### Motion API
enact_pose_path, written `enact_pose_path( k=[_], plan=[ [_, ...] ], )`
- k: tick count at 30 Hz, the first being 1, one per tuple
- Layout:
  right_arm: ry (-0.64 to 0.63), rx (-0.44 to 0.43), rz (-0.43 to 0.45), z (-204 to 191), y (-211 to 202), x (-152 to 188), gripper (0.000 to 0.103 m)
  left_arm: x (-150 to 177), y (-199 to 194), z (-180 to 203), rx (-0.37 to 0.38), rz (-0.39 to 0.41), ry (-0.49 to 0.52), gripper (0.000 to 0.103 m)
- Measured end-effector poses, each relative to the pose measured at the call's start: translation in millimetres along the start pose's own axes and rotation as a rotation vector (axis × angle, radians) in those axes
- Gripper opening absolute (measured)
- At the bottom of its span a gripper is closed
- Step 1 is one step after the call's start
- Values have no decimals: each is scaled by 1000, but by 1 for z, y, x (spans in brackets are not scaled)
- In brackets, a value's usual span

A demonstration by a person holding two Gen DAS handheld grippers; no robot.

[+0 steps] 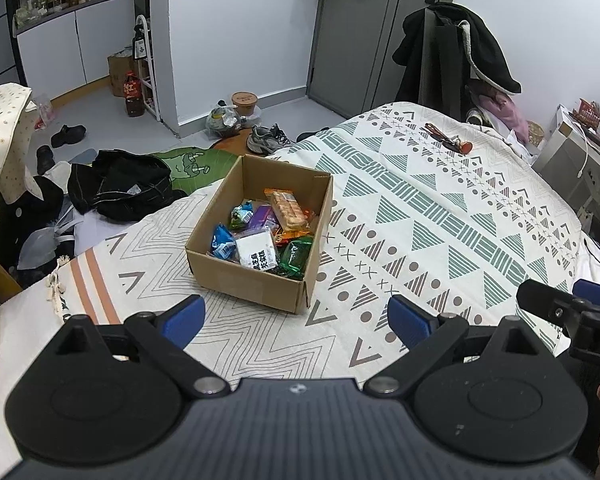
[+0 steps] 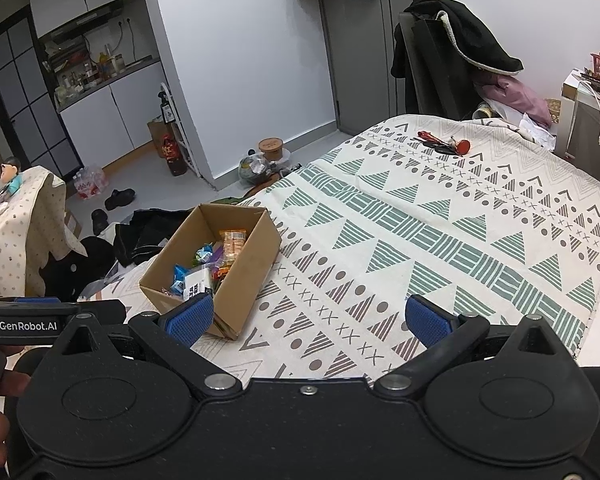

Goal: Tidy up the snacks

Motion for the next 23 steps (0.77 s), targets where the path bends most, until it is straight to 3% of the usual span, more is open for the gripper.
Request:
enact_pose_path(
  k=[23],
  plan=[
    [-5,-3,3,-1,-1,0,103,-5,-5,-3,3,19,5,97]
  ],
)
Point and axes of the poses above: each gripper's, at about its wrist camera, not at the fingertips, and y roughly the way its jaws point, z to its right, x to its underside, the point moved 6 cm from there along y, roughly the way its jaws point, and after that the axes turned 9 degrees about -x, right-handed, at the moved point
